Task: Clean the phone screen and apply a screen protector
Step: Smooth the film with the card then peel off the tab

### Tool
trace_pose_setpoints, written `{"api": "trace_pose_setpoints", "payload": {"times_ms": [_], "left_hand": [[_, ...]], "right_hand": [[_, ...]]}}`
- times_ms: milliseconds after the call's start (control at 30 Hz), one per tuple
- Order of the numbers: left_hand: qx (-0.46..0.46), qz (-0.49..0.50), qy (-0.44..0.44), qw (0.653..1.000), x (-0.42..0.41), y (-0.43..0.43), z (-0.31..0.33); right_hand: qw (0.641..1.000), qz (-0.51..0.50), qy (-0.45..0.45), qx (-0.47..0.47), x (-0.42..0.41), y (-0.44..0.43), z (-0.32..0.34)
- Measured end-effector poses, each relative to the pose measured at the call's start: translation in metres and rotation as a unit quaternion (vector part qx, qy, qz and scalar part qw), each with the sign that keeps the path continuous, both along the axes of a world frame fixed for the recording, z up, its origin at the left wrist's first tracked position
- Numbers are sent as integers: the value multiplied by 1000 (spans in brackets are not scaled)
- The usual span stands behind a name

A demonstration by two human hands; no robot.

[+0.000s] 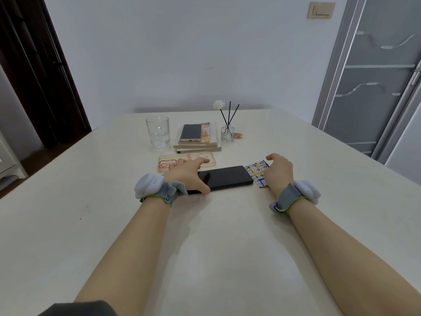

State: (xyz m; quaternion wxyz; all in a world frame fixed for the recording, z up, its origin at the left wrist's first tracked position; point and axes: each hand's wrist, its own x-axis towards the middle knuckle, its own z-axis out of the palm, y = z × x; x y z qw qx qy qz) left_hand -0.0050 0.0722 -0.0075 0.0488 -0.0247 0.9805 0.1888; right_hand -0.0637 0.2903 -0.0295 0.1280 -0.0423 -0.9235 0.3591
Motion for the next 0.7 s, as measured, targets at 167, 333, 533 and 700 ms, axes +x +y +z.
{"api": "trace_pose_setpoints", "payload": {"times_ms": [167, 333, 533, 700], "left_hand": [[2, 6, 5, 1000, 1, -3, 1], [9, 24, -4, 1000, -1, -8, -2], [13, 19, 0, 1000, -2, -9, -3], [17, 18, 2, 1000, -2, -11, -4]], "right_hand": [[995, -37, -25, 89, -3, -8, -4], [986, -8, 38, 164, -4, -10, -7], [986, 53, 23, 155, -4, -11, -10], [984, 2, -21, 177, 0, -11, -11]]}}
